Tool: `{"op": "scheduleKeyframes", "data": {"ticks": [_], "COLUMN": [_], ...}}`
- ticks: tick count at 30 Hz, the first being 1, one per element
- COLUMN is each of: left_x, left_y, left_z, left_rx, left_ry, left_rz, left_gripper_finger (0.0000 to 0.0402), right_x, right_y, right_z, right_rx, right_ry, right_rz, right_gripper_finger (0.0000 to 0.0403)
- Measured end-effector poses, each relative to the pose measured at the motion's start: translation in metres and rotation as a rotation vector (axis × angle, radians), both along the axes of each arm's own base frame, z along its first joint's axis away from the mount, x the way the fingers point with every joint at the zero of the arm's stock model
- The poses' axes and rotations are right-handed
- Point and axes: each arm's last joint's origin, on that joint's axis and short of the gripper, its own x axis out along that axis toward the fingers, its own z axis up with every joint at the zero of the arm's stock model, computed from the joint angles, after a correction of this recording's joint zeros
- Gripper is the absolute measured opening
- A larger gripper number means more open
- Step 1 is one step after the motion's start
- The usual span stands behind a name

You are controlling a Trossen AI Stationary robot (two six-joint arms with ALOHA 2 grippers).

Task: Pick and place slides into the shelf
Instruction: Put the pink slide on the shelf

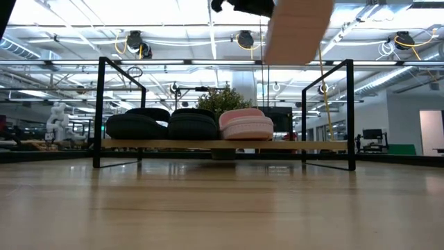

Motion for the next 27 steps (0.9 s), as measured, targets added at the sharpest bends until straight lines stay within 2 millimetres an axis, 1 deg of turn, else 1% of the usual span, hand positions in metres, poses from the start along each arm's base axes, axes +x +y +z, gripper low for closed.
{"op": "scheduleKeyframes", "data": {"ticks": [6, 11, 16, 19, 22, 27], "left_x": [0.0, -0.002, -0.005, -0.006, 0.001, 0.02], "left_y": [0.015, 0.021, 0.028, 0.031, 0.033, 0.034], "left_z": [-0.021, -0.038, -0.049, -0.053, -0.061, -0.086], "left_rx": [-0.054, -0.073, -0.099, -0.11, -0.113, -0.11], "left_ry": [-0.072, -0.116, -0.168, -0.193, -0.222, -0.186], "left_rz": [0.048, 0.077, 0.097, 0.103, 0.098, 0.101], "left_gripper_finger": [0.0, 0.0, 0.0, 0.0, 0.0, 0.0], "right_x": [-0.01, -0.024, -0.036, -0.039, -0.04, -0.04], "right_y": [-0.005, -0.012, -0.019, -0.021, -0.021, -0.021], "right_z": [0.01, 0.023, 0.033, 0.035, 0.035, 0.035], "right_rx": [0.03, 0.071, 0.101, 0.116, 0.118, 0.116], "right_ry": [-0.054, -0.131, -0.186, -0.215, -0.219, -0.215], "right_rz": [0.001, 0.001, 0.001, 0.001, 0.001, 0.001], "right_gripper_finger": [0.0183, 0.0183, 0.0183, 0.0183, 0.0183, 0.0183]}}
